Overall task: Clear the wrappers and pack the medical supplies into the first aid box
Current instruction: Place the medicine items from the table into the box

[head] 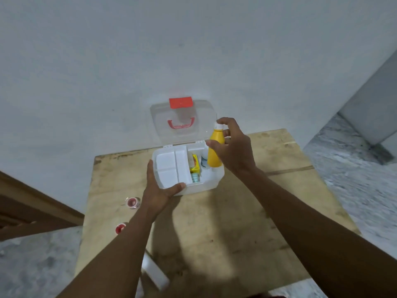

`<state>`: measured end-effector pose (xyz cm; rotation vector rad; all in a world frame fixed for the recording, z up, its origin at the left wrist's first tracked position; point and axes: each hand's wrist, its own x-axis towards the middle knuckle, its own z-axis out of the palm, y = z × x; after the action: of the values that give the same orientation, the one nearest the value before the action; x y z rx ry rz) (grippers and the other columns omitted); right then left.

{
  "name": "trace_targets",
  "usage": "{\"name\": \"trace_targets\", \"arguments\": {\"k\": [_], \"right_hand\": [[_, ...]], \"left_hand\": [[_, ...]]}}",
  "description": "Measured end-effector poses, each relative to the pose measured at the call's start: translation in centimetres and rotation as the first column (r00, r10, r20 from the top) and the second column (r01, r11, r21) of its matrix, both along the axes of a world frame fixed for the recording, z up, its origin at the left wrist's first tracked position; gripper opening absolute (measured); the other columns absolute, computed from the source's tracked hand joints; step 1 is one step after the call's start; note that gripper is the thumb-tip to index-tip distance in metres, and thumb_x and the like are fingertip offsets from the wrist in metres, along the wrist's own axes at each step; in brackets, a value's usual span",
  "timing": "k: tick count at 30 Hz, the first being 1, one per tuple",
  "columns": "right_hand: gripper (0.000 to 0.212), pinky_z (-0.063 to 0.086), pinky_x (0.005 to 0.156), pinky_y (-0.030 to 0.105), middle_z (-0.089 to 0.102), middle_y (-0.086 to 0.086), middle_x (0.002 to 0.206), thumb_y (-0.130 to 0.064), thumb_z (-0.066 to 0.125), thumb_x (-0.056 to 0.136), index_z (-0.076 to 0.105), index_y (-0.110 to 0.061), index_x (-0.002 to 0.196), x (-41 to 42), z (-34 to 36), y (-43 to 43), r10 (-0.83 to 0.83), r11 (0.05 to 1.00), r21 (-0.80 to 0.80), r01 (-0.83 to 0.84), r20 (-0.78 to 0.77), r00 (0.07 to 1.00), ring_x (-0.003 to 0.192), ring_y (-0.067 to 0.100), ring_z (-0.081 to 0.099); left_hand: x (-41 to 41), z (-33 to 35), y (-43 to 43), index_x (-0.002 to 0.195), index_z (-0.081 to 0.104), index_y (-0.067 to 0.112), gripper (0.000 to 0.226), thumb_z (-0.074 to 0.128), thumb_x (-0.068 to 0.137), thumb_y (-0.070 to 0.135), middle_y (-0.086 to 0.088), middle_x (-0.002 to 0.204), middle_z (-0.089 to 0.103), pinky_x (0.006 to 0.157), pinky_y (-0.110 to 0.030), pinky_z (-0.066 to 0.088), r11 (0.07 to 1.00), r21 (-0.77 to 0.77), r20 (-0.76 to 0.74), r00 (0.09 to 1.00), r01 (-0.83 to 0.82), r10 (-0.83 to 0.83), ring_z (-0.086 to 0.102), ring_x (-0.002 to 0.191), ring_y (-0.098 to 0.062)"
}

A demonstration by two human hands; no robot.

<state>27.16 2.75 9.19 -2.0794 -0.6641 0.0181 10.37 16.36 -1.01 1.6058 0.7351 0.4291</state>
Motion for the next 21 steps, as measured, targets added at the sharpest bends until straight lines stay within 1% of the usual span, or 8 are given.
{"name": "trace_targets", "arguments": {"k": [3,7,9,11,12,14,16,21], "right_hand": [[0.054,0.054,0.078,0.042,0.059,-0.007,0.087,-0.020,0.082,0.072,0.057,-0.018,0.119,-1.3,-1.3,0.6,-0.004,0.999,-0.044,0.008,0.100,0.995,0.085,0.031,0.064],[0.053,0.057,0.076,0.044,0.069,0.001,0.094,-0.020,0.084,0.071,0.057,-0.017,0.116,-1.6,-3.9,0.9,0.064,0.992,-0.117,-0.049,0.135,0.989,0.084,0.029,0.067],[0.051,0.056,0.076,0.038,0.071,0.004,0.098,-0.020,0.084,0.072,0.055,-0.016,0.115,-1.4,-5.1,0.7,0.094,0.980,-0.187,-0.071,0.119,0.988,0.086,0.029,0.068],[0.050,0.047,0.072,0.029,0.069,0.006,0.097,-0.017,0.082,0.074,0.051,-0.017,0.114,-1.4,-5.8,0.3,0.126,0.965,-0.245,-0.094,0.116,0.985,0.088,0.031,0.067],[0.051,0.043,0.070,0.029,0.068,0.007,0.096,-0.016,0.081,0.075,0.047,-0.020,0.112,-1.3,-6.1,0.2,0.150,0.955,-0.276,-0.108,0.137,0.979,0.087,0.032,0.066],[0.053,0.043,0.070,0.035,0.068,0.009,0.093,-0.018,0.083,0.072,0.042,-0.022,0.106,-1.2,-6.5,0.1,0.173,0.931,-0.355,-0.080,0.240,0.955,0.086,0.035,0.064],[0.050,0.044,0.074,0.042,0.068,0.010,0.092,-0.019,0.085,0.069,0.051,-0.015,0.104,-0.9,-6.9,0.2,0.139,0.915,-0.404,0.000,0.314,0.939,0.089,0.036,0.060],[0.043,0.046,0.071,0.042,0.067,0.013,0.094,-0.010,0.084,0.068,0.054,-0.006,0.100,-0.5,-7.8,0.3,0.138,0.892,-0.452,0.005,0.281,0.950,0.086,0.037,0.056]], "left_hand": [[-0.1,-0.2,0.2,0.140,0.034,0.032,0.100,0.092,0.058,0.027,0.010,0.128,0.056,0.096,-0.047,0.052,1.000,0.022,0.022,1.000,0.000,0.000,0.056,0.116,-0.013],[-0.2,-0.6,0.3,0.138,0.034,0.033,0.097,0.092,0.061,0.024,0.013,0.126,0.055,0.093,-0.047,0.055,0.999,0.034,0.041,0.999,-0.001,0.000,0.055,0.116,-0.010],[-0.1,-0.6,0.2,0.139,0.033,0.033,0.097,0.093,0.063,0.023,0.016,0.125,0.054,0.091,-0.045,0.056,0.999,0.042,0.049,0.999,-0.007,0.005,0.055,0.116,-0.006],[0.0,-0.4,0.2,0.140,0.031,0.032,0.098,0.092,0.063,0.026,0.017,0.125,0.053,0.089,-0.042,0.058,0.998,0.064,0.050,0.999,-0.008,0.005,0.054,0.116,-0.005],[0.0,-0.4,0.1,0.140,0.031,0.032,0.098,0.092,0.063,0.027,0.017,0.125,0.053,0.088,-0.041,0.059,0.997,0.073,0.051,0.999,-0.007,0.003,0.055,0.115,-0.006],[0.0,-0.6,0.2,0.141,0.030,0.032,0.100,0.092,0.062,0.029,0.017,0.125,0.054,0.086,-0.045,0.059,0.997,0.076,0.045,0.999,-0.018,0.014,0.057,0.115,-0.008],[0.0,-0.7,0.3,0.141,0.030,0.033,0.102,0.091,0.060,0.032,0.016,0.125,0.056,0.086,-0.049,0.058,0.997,0.069,0.032,0.999,-0.031,0.028,0.058,0.115,-0.013],[0.2,-0.6,0.1,0.138,0.032,0.035,0.097,0.089,0.060,0.036,0.014,0.124,0.055,0.085,-0.046,0.059,0.996,0.083,0.014,0.999,-0.033,0.032,0.056,0.115,-0.012]]}}
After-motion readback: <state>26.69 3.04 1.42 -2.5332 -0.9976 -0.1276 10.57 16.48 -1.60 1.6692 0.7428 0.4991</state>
